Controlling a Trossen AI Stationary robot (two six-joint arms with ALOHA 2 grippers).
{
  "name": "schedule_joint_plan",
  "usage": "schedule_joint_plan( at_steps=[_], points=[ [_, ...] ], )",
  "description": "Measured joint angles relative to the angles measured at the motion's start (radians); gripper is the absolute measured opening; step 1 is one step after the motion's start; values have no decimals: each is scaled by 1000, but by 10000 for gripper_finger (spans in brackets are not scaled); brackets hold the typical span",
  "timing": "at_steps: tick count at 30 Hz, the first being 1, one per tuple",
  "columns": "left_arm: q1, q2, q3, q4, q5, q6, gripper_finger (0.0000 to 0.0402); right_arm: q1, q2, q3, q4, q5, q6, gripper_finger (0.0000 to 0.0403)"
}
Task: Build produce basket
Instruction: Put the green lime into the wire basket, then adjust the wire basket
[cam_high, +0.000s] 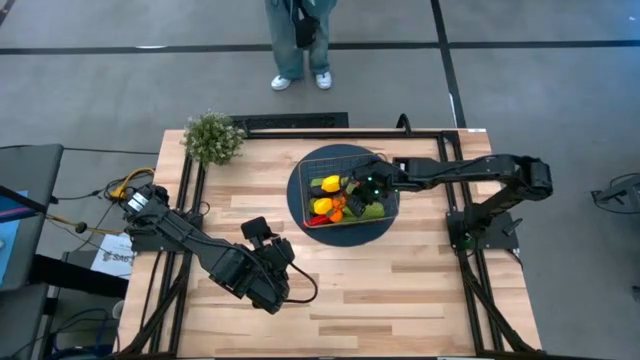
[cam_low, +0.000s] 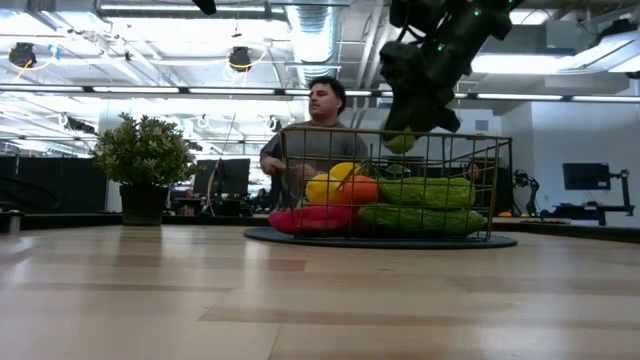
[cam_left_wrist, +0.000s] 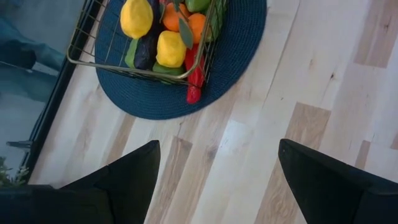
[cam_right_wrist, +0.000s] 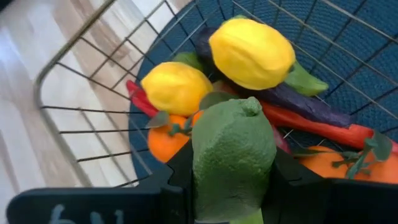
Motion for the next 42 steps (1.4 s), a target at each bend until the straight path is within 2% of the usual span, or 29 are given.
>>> schedule_joint_plan(
  at_steps=[11,14,21,23,26,36,39,42],
  points=[
    [0,0,0,-3,0,-11,313,-25,11,0,-14,-2,6,118],
    [0,0,0,-3,0,-14,313,-25,11,0,-18,-35,9,124],
    [0,0,0,-3,0,-16,313,-24,11,2,-26,-51,9,270],
    [0,0,0,-3,1,-24,313,-26,10,11,-43,-50,9,292],
    [0,0,0,-4,2,-29,313,-26,10,40,-82,-50,9,302],
    [0,0,0,-4,-2,-3,313,63,9,273,-340,-49,-18,270],
    [0,0,0,-4,-8,11,313,116,9,321,-449,-40,22,231],
    [0,0,0,-4,-10,24,313,200,9,337,-504,-28,74,160]
  ],
)
